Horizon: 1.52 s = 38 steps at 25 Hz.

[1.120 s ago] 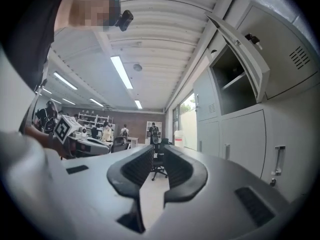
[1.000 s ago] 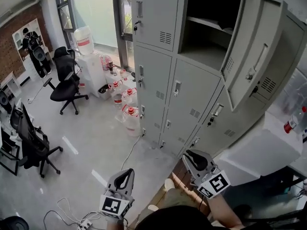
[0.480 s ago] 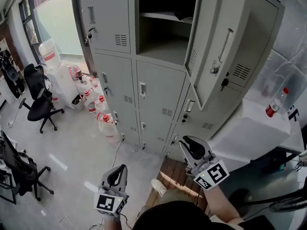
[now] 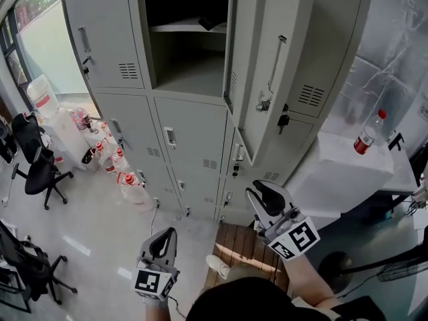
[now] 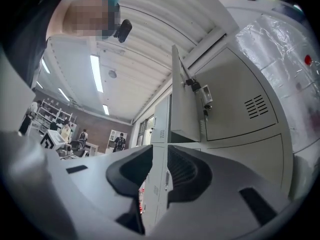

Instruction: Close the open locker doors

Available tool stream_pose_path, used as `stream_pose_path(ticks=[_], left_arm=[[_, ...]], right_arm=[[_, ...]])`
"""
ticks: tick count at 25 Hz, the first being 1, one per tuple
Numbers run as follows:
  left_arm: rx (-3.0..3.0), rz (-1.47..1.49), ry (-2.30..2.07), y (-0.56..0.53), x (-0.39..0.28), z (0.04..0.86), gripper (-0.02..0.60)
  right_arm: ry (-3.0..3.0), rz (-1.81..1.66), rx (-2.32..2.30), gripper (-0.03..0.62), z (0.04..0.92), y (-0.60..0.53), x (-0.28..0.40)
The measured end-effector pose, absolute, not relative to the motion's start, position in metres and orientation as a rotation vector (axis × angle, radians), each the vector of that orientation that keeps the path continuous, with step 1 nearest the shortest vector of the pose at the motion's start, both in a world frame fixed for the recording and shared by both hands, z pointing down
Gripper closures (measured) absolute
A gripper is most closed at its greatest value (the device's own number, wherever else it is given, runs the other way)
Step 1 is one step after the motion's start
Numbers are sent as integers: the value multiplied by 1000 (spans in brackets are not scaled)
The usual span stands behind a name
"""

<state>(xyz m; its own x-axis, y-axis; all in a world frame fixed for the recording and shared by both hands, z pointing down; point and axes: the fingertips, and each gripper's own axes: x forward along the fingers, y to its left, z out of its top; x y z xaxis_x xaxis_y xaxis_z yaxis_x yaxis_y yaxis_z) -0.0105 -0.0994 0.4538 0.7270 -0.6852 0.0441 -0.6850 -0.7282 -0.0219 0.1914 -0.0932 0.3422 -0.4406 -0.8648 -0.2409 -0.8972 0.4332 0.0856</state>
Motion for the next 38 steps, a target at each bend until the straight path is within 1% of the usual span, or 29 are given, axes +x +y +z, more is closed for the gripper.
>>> stream_pose_path(ticks=[5,13,27,38], left_arm=[[-2931,-90,1106,-112,7,454,572],[-2939,-87,1087,-124,14,456,572],[-2922,-94,1161,-132,-7,458,572],[-2873,-123,1324,-125,-43,465,572]], right_arm=[[2488,330,-1586,485,332,-104,206],[2454,362,-1566,457,315,-114,212],[2452,397,-1495,470,301,-124,190],[2500,397,-1389,493,299,-138,156]])
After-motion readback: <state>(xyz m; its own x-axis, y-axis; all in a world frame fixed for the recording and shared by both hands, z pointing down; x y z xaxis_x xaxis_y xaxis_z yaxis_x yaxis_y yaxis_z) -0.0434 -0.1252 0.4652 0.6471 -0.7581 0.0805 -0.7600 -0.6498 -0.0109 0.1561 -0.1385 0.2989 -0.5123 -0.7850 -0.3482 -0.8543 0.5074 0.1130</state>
